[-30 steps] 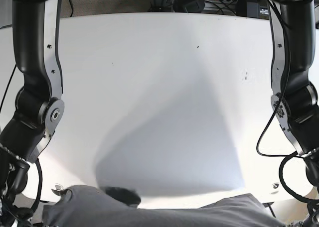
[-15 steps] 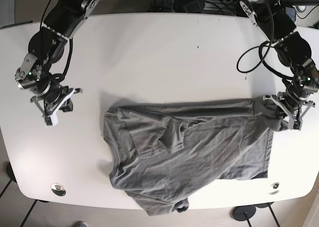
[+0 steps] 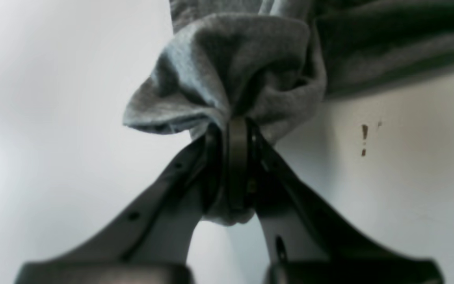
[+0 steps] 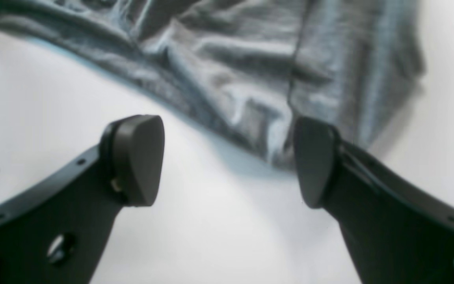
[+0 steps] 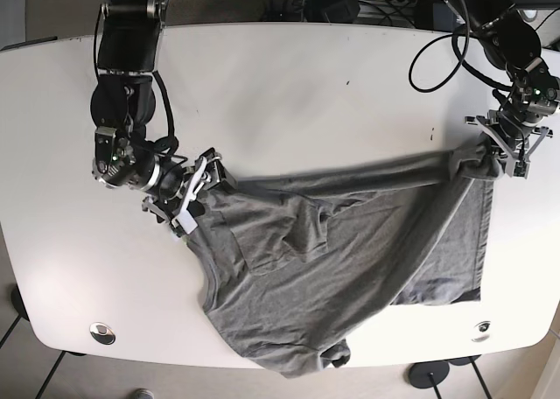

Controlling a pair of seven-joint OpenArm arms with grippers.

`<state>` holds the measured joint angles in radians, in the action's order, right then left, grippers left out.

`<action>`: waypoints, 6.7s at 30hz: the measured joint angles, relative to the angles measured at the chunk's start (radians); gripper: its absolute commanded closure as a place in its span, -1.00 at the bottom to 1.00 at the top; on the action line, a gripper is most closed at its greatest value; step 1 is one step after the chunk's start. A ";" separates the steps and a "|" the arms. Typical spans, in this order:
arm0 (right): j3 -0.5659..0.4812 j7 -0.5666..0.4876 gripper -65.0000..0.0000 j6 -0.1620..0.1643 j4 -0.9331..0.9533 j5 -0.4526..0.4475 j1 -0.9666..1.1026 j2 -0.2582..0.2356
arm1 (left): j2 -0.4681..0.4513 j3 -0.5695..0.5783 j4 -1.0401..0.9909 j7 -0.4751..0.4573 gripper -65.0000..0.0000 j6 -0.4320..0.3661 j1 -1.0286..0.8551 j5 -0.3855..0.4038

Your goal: Fold the T-shirt properly

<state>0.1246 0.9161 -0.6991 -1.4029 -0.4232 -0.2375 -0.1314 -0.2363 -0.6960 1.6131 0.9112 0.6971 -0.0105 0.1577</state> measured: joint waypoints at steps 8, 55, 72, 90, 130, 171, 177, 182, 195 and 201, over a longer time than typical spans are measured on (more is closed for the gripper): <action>0.002 -0.106 -0.24 0.007 0.269 0.007 -0.063 -0.010 | 0.000 -0.001 0.047 -0.011 1.00 0.000 -0.027 0.001; 0.235 0.003 0.56 0.003 -0.231 -0.005 0.447 0.009 | 0.026 0.005 0.243 -0.010 1.00 0.003 -0.286 0.008; 0.518 0.030 0.37 0.011 -0.497 0.001 0.758 0.041 | 0.022 0.006 0.243 -0.010 1.00 0.007 -0.291 0.000; 0.246 0.049 -0.37 0.003 -0.213 -0.143 0.429 -0.004 | 0.011 0.010 0.243 -0.010 1.00 0.007 -0.291 0.001; 0.150 0.103 -0.37 0.003 -0.295 -0.145 0.463 0.043 | 0.008 0.011 0.174 -0.010 1.00 0.007 -0.286 0.000; 0.269 0.087 -0.06 0.007 -0.467 -0.138 0.589 0.070 | 0.064 0.000 0.352 -0.003 1.00 0.007 -0.305 0.008; 0.261 0.045 -0.06 0.008 -0.337 -0.146 0.533 0.053 | 0.063 0.003 0.347 -0.003 1.00 0.007 -0.305 0.004; 0.262 0.039 -0.07 0.007 -0.270 -0.153 0.509 0.054 | 0.063 0.005 0.347 -0.003 1.00 0.007 -0.305 0.004; 0.347 0.050 -0.30 0.010 -0.266 -0.150 0.500 0.054 | 0.063 0.008 0.345 -0.003 1.00 0.007 -0.304 0.002; 0.254 0.039 -0.30 0.007 -0.267 -0.158 0.505 0.059 | 0.064 0.010 0.335 -0.004 1.00 0.007 -0.302 0.002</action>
<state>0.3786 0.9550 -0.6918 -1.6703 -0.5816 0.2672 -0.0723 -0.1726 -0.6861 1.9476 0.9073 0.7040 -0.3126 0.1593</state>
